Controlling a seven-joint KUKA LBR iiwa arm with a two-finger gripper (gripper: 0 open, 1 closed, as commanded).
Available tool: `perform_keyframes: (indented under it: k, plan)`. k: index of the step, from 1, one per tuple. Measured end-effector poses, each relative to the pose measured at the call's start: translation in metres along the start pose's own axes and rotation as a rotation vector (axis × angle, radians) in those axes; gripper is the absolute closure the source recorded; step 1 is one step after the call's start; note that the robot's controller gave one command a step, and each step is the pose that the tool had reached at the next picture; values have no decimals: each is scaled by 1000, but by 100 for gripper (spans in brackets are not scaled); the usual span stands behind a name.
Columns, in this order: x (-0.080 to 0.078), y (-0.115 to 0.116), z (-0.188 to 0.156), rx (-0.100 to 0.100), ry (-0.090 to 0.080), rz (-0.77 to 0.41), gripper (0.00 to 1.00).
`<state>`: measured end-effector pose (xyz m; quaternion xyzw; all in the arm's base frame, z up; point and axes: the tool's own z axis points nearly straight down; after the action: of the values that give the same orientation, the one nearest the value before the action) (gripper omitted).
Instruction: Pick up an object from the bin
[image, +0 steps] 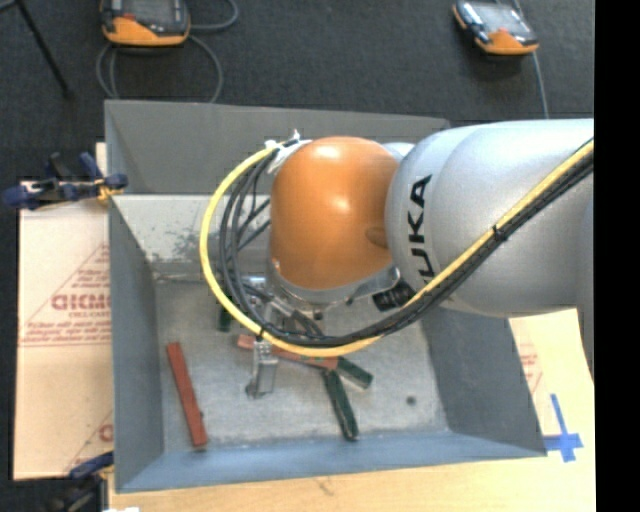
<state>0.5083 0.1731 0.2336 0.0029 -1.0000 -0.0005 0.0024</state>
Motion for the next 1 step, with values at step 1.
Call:
perform_keyframes:
  k: [1]
  plan:
    - [-16, 64, 164, 2, -10, -237, 0]
